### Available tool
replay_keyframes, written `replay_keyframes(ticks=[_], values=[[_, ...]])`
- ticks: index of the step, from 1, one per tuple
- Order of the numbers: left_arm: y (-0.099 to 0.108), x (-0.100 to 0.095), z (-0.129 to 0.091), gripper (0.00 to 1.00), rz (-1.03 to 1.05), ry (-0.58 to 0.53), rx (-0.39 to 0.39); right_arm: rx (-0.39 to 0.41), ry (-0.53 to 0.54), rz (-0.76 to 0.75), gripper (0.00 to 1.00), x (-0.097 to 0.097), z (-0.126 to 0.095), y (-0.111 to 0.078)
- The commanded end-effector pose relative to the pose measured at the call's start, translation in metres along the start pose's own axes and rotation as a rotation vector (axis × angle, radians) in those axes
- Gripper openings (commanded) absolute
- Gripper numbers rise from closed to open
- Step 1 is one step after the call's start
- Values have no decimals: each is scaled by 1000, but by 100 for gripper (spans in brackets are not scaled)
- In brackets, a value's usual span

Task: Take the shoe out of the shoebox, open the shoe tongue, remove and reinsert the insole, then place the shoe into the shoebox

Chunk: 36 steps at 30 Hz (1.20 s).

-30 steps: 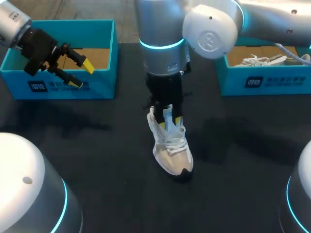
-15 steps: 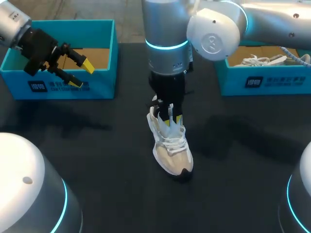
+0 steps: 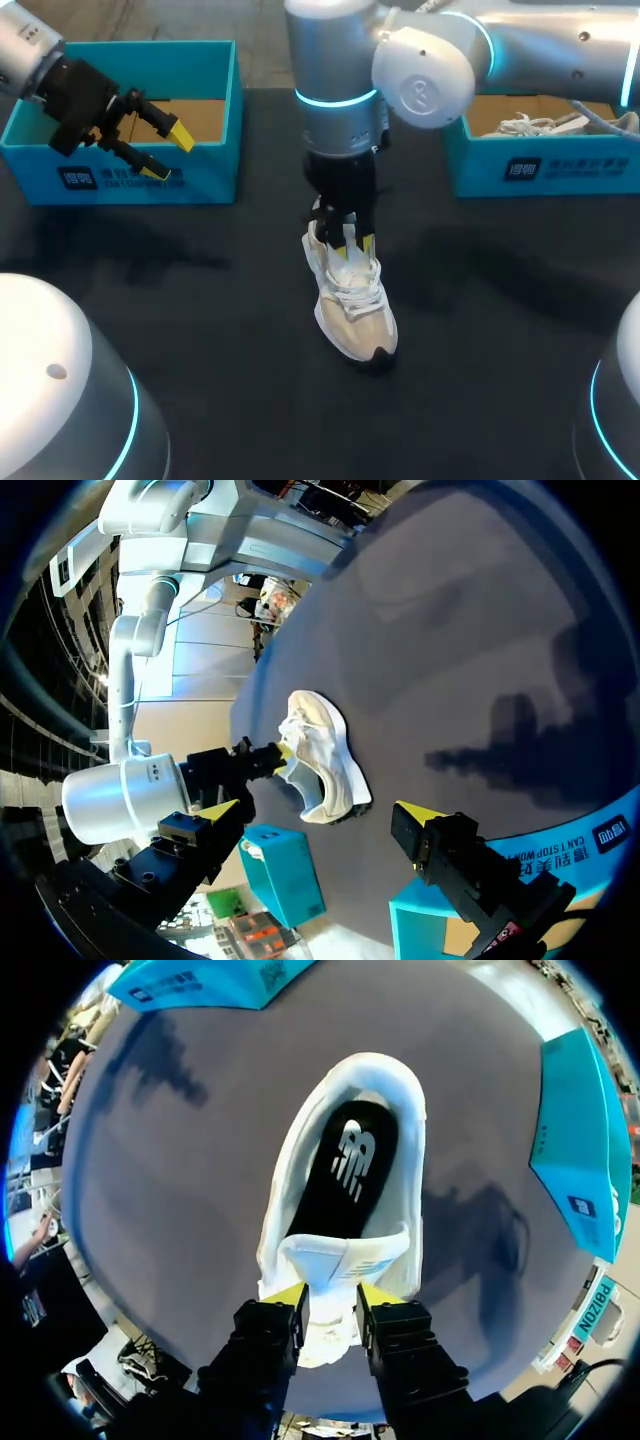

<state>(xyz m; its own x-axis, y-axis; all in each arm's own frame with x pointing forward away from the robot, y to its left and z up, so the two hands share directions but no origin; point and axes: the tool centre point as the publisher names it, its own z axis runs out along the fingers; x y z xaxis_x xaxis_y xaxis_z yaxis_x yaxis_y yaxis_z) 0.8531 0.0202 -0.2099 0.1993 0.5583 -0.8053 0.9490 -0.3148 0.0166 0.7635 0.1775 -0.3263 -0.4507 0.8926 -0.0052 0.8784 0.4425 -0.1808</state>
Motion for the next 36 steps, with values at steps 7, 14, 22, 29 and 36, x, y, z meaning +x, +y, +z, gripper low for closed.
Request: replay_keyframes(ticks=[7, 14, 22, 29, 36], values=[[0, 0, 0, 100, 1, 3, -1, 31, -51, 6, 35, 7, -11, -2], [0, 0, 0, 100, 1, 3, -1, 36, -54, 25, 39, 4, -4, -4], [0, 0, 0, 100, 1, 3, -1, 26, -55, 29, 39, -5, 10, 15], [0, 0, 0, 100, 1, 3, -1, -18, -60, -5, 39, -10, -5, 15], [0, 0, 0, 100, 1, 3, -1, -208, -41, -293, 40, -15, -35, 17]])
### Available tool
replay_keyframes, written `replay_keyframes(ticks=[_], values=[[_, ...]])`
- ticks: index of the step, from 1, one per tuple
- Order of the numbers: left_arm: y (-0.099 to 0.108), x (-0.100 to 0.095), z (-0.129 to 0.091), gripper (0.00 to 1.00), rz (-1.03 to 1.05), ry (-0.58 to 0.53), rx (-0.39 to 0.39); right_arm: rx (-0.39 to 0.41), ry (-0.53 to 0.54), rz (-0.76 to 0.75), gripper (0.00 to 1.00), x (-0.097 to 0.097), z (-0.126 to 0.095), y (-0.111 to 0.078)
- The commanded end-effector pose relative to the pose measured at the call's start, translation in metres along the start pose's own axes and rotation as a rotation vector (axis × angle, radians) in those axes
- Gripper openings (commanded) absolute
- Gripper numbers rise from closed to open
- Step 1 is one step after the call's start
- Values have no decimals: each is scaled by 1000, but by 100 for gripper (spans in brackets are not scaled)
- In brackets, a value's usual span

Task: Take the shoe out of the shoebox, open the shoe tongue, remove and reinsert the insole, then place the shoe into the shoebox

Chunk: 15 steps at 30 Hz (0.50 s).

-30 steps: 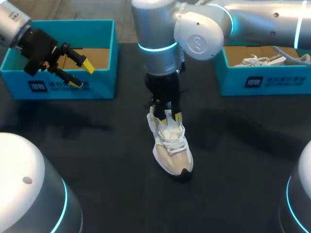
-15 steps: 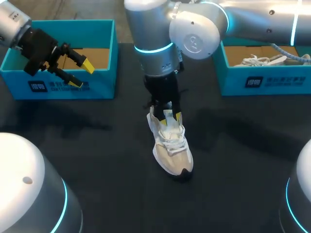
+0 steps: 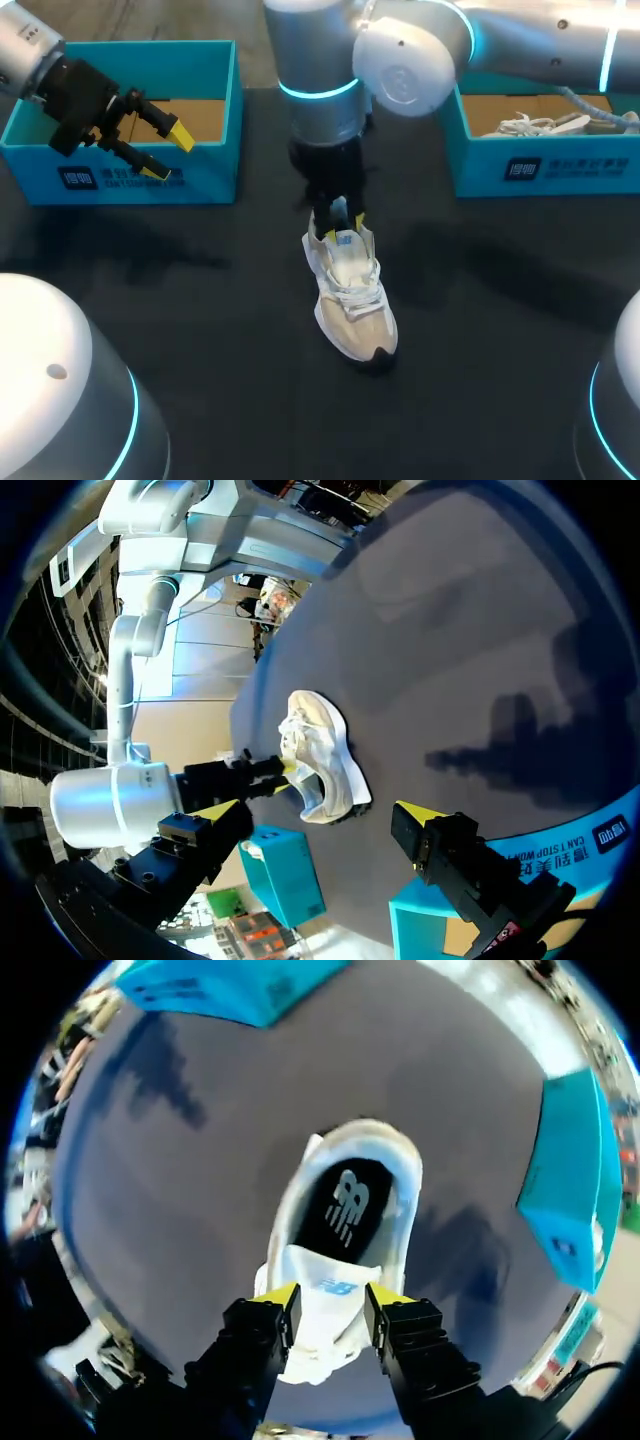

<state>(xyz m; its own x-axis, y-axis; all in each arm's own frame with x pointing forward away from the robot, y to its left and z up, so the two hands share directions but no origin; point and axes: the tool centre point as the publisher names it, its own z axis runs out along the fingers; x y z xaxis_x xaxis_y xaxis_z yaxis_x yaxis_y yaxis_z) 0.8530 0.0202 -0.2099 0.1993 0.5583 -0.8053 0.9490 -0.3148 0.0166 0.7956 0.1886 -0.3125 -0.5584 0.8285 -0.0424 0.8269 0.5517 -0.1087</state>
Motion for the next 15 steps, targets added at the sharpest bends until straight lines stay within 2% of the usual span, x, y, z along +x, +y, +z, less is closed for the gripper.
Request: replay_keyframes(ticks=[1, 5, 7, 8, 11, 15], values=[[0, 0, 0, 100, 1, 3, -1, -148, 2, -229, 40, -8, -18, -11], [0, 0, 0, 100, 1, 3, -1, -164, -42, -398, 53, -7, -25, 5], [0, 0, 0, 100, 1, 3, -1, -177, -56, -477, 70, -6, -30, 13], [0, 0, 0, 100, 1, 3, -1, -177, -69, -526, 74, -4, -32, 17], [0, 0, 0, 100, 1, 3, -1, -190, -99, -632, 100, -1, -37, 28], [0, 0, 0, 100, 1, 3, -1, -168, -166, -733, 100, 1, -38, 37]])
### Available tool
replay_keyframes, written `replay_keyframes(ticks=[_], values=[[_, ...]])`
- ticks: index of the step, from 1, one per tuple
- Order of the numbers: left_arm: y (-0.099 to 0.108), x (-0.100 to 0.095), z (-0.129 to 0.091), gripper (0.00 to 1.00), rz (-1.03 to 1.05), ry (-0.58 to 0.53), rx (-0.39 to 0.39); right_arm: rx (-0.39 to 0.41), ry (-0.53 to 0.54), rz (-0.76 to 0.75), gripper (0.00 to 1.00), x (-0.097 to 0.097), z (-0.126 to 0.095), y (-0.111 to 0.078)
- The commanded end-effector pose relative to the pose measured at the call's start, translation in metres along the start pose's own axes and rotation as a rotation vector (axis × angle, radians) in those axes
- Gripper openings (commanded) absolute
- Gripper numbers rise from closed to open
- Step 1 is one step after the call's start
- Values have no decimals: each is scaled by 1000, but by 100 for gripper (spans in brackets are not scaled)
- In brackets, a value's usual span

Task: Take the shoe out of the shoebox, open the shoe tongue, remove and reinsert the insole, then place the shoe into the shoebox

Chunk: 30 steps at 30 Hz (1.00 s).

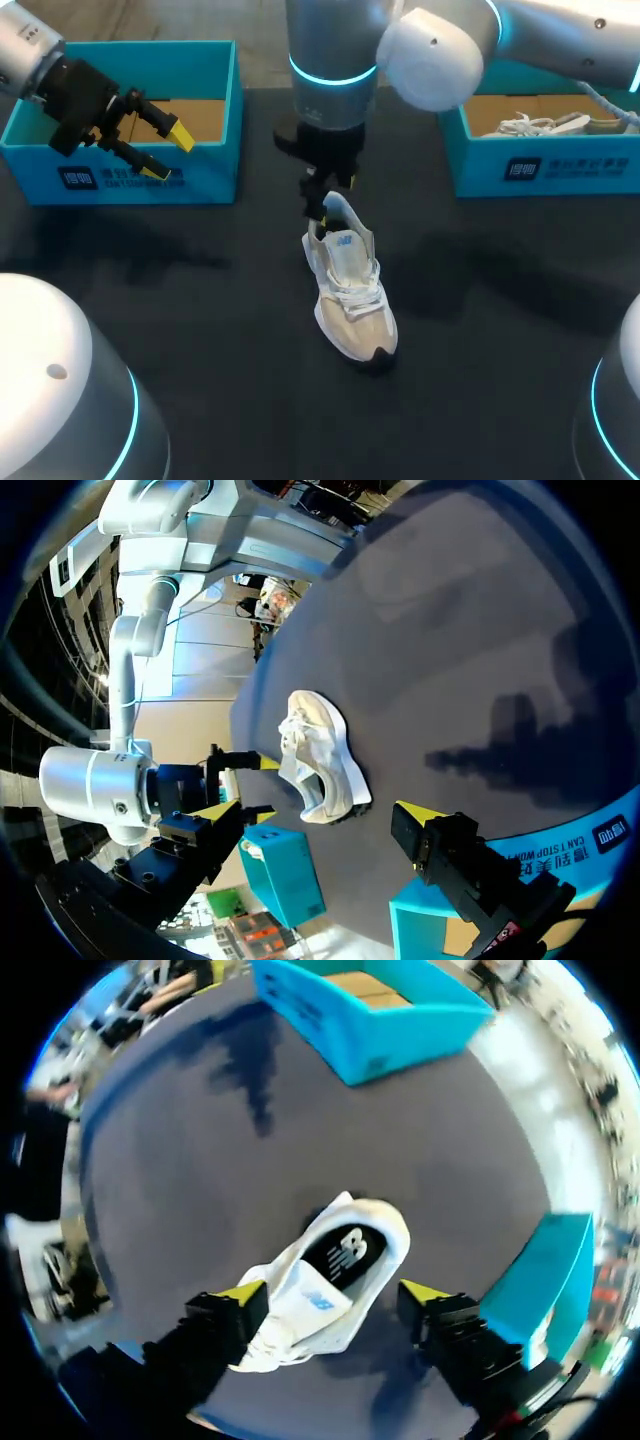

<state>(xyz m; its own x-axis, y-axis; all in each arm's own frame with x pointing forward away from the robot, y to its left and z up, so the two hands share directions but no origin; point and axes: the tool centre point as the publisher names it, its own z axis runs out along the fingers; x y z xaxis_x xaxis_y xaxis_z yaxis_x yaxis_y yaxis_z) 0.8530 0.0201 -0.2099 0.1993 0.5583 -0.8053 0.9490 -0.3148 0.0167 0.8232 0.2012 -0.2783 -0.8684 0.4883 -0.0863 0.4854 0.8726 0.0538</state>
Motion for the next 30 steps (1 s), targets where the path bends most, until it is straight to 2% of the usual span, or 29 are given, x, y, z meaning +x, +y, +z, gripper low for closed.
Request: replay_keyframes(ticks=[1, 3, 19, 22, 24, 30], values=[[0, 0, 0, 100, 1, 3, -1, 40, -82, -301, 100, 2, 1, 15], [0, 0, 0, 100, 1, 3, -1, 51, -75, -337, 100, 2, 2, 18], [0, 0, 0, 100, 1, 3, -1, 51, -75, -337, 100, 2, 2, 18], [0, 0, 0, 100, 1, 3, -1, 19, -73, -371, 100, -10, 11, 20], [0, 0, 0, 100, 1, 3, -1, 51, -78, -396, 100, -20, 16, 21], [0, 0, 0, 100, 1, 3, -1, 44, -96, -485, 100, -42, 32, 26]])
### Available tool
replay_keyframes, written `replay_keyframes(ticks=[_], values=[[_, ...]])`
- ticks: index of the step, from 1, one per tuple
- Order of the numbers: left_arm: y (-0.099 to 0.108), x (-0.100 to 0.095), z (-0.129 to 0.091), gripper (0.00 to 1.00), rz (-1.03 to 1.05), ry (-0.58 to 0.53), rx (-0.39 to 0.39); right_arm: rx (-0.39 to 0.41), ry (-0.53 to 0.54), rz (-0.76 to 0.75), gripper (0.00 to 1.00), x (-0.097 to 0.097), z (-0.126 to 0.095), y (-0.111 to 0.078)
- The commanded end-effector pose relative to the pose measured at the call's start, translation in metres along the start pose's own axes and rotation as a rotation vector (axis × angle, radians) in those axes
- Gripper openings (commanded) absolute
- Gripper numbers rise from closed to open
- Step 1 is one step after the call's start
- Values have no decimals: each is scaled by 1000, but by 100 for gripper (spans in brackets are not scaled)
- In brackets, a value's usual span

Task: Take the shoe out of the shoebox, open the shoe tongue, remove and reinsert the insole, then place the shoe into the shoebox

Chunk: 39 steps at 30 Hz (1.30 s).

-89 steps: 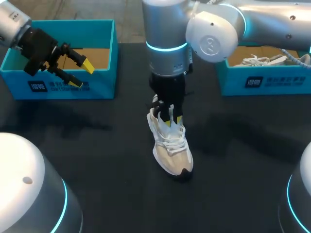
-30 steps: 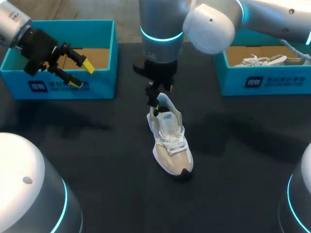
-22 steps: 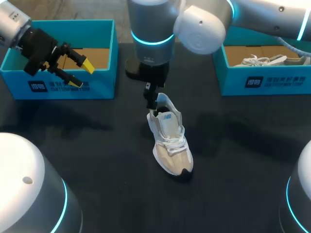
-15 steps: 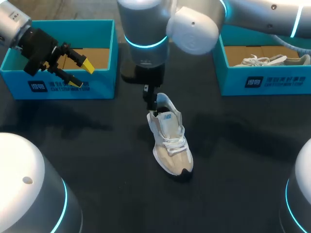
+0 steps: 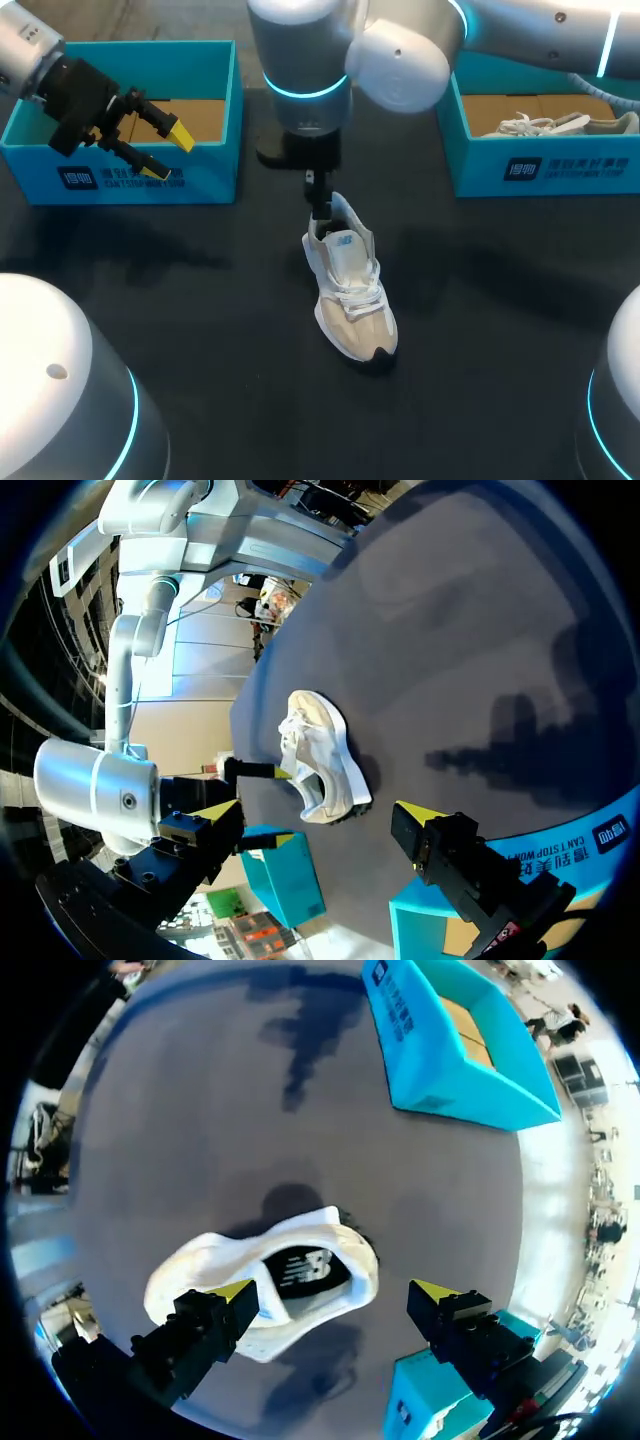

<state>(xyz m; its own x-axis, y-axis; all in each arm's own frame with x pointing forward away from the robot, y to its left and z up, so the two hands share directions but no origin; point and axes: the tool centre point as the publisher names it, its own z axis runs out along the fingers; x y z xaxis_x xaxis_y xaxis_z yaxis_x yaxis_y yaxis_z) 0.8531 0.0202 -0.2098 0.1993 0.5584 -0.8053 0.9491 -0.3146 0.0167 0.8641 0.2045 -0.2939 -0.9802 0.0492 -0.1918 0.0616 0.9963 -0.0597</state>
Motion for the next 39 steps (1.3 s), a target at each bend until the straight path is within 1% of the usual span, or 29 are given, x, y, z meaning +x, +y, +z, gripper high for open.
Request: replay_keyframes(ticks=[1, 2, 4, 7, 13, 17, 21, 25, 26, 27, 28, 29, 33, 34, 36, 38, 39], values=[[0, 0, 0, 100, 1, 3, -1, -11, 5, -48, 100, -12, 17, 0], [0, 0, 0, 100, 1, 3, -1, -6, 7, -58, 100, -14, 21, -1], [0, 0, 0, 100, 1, 3, -1, -34, 7, -80, 100, -19, 26, -1], [0, 0, 0, 100, 1, 3, -1, -11, 7, -118, 100, -22, 34, 1], [0, 0, 0, 100, 1, 3, -1, -6, 23, -154, 100, -26, 61, 3], [0, 0, 0, 100, 1, 3, -1, -3, 31, -168, 100, -27, 74, 6], [0, 0, 0, 100, 1, 3, -1, 0, 38, -171, 100, -29, 82, 9], [0, 0, 0, 100, 1, 3, -1, 10, 41, -174, 100, -29, 84, 11], [0, 0, 0, 100, 1, 3, -1, 15, 42, -173, 83, -29, 85, 10], [0, 0, 0, 100, 1, 3, -1, 19, 41, -173, 69, -29, 85, 10], [0, 0, 0, 100, 1, 3, -1, 23, 42, -171, 58, -29, 85, 9], [0, 0, 0, 100, 1, 3, -1, 26, 43, -170, 50, -28, 86, 7], [0, 0, 0, 100, 1, 3, -1, 37, 50, -159, 44, -27, 88, 3], [0, 0, 0, 100, 1, 3, -1, 38, 51, -157, 41, -27, 88, 3], [0, 0, 0, 100, 1, 3, -1, 38, 53, -156, 38, -26, 90, 3], [0, 0, 0, 100, 1, 3, -1, 42, 57, -159, 31, -25, 92, 3], [0, 0, 0, 100, 1, 3, -1, 47, 61, -161, 25, -25, 93, 3]])
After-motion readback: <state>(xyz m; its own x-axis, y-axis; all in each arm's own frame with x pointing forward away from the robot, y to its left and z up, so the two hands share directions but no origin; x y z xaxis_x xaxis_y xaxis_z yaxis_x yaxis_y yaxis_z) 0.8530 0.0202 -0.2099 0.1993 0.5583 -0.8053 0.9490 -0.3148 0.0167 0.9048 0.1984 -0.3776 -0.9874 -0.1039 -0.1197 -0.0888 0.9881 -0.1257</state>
